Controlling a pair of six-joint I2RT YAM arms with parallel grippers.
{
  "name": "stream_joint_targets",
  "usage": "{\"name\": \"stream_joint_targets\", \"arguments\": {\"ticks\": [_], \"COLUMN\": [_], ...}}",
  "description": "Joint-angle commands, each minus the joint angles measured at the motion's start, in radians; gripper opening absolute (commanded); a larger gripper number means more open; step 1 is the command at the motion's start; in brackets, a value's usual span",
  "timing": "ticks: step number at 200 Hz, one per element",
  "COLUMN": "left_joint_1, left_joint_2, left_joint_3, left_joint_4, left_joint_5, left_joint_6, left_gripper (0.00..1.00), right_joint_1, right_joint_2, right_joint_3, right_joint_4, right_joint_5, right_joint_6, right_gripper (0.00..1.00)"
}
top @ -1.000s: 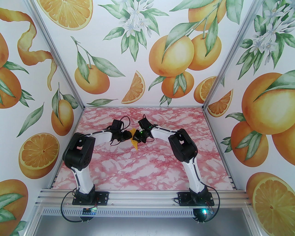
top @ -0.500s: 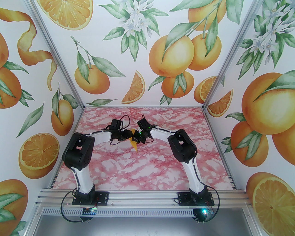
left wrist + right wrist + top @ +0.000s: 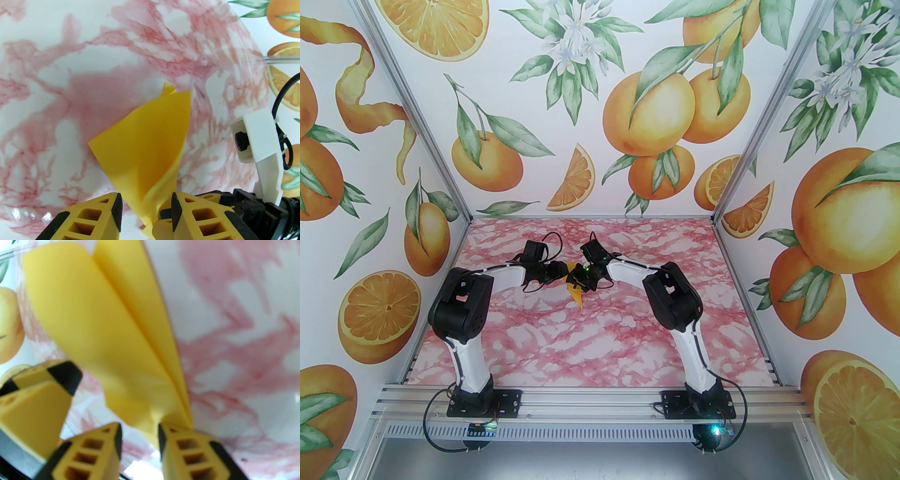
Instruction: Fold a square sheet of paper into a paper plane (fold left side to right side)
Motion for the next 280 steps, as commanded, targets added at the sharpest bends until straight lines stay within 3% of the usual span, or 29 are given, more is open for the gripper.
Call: {"name": "stream_joint_targets", "arguments": {"ticks": [1,45,67,80,125,140,221,266,280], "left_joint_1": [-0.027,-0.034,-0.036,-0.037,-0.041,-0.042,-0.045,-0.045,-0.045], "left_joint_2": [0.012,0.058,0.078,0.085,0.123,0.129,0.16,0.168,0.169], "left_joint_3": [0.013,0.041,0.049,0.05,0.065,0.063,0.07,0.077,0.079], "left_joint_4": [-0.002,-0.035,-0.049,-0.052,-0.099,-0.1,-0.138,-0.142,-0.142], "left_joint_5": [0.031,0.048,0.043,0.04,0.017,0.017,-0.043,-0.042,-0.042], "left_joint_6": [0.002,0.014,0.026,0.029,0.047,0.05,0.062,0.06,0.059], "left_gripper": [0.38,0.35,0.28,0.15,0.16,0.07,0.02,0.02,0.02], "right_joint_1": [0.016,0.017,0.016,0.016,0.017,0.017,0.008,-0.006,-0.01], "right_joint_2": [0.003,0.003,0.001,0.0,-0.014,-0.019,-0.141,-0.25,-0.268], "right_joint_3": [-0.024,-0.026,-0.025,-0.027,-0.031,-0.035,-0.115,-0.323,-0.38], "right_joint_4": [0.018,0.018,0.021,0.024,0.04,0.051,0.099,0.242,0.3], "right_joint_5": [0.013,0.012,0.011,0.011,0.01,0.008,-0.023,-0.072,-0.093], "right_joint_6": [-0.019,-0.018,-0.018,-0.018,-0.018,-0.016,-0.052,-0.032,-0.013], "right_gripper": [0.33,0.32,0.32,0.31,0.31,0.31,0.33,0.2,0.1]}}
